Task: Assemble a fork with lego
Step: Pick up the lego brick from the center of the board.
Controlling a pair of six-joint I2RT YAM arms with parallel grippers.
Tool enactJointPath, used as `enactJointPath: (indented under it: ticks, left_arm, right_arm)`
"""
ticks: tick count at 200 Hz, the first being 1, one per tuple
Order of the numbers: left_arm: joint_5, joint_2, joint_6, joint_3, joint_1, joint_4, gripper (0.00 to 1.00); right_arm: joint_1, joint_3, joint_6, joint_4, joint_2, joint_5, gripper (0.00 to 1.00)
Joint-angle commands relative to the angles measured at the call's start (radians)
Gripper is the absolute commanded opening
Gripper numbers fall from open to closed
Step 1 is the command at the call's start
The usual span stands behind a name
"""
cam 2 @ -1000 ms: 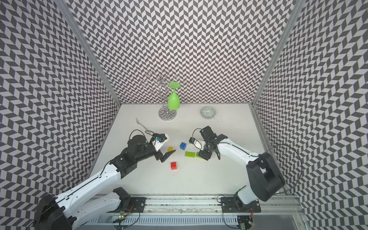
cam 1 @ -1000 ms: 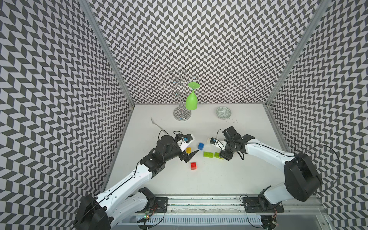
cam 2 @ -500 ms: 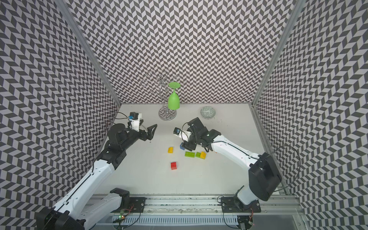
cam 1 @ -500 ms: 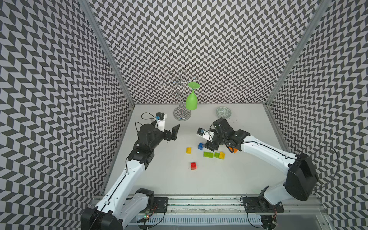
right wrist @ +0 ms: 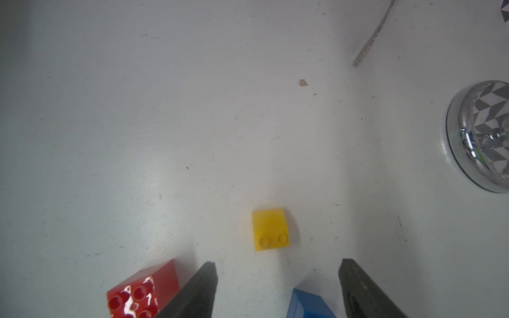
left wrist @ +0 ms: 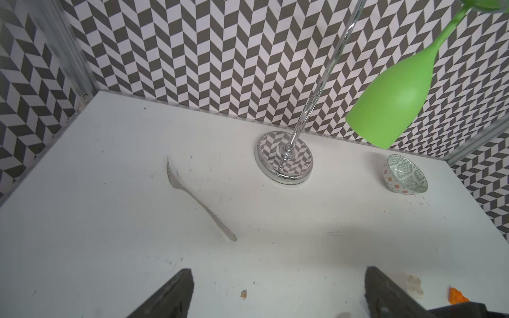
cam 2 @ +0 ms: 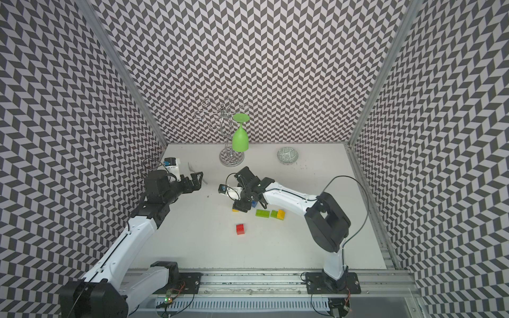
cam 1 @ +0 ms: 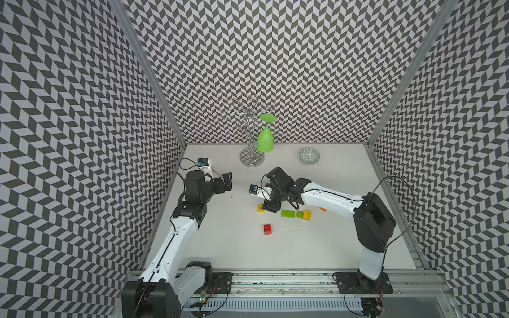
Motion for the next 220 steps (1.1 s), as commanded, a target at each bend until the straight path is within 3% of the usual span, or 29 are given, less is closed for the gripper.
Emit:
enactJointPath:
  ticks: [1,36,161,220]
  left_arm:
    - [-0.017,-0.01,-0.018,-0.029,0.005,0.01,0.98]
    - [-0.011,-0.005,-0.033,-0.098,0.011,0.063,0.98]
    - [0.021,0.018,-0.031,-0.098,0.011,0.089,0.98]
    - [0.032,0.027,-0.028,-0.095,0.023,0.092,0.98]
  right_arm:
    - [0.008,0.042,-0.027,-0.008,0.044,0.002,0.72]
    - [0.007,0.069,-0.055,-0.026,0.107,-0.003,0.72]
    - [-0.011,0.133,-0.123,-0.03,0.239,-0.004,0.72]
    - [-0.019,0.151,-0.153,-0.046,0.265,-0.038,0.64]
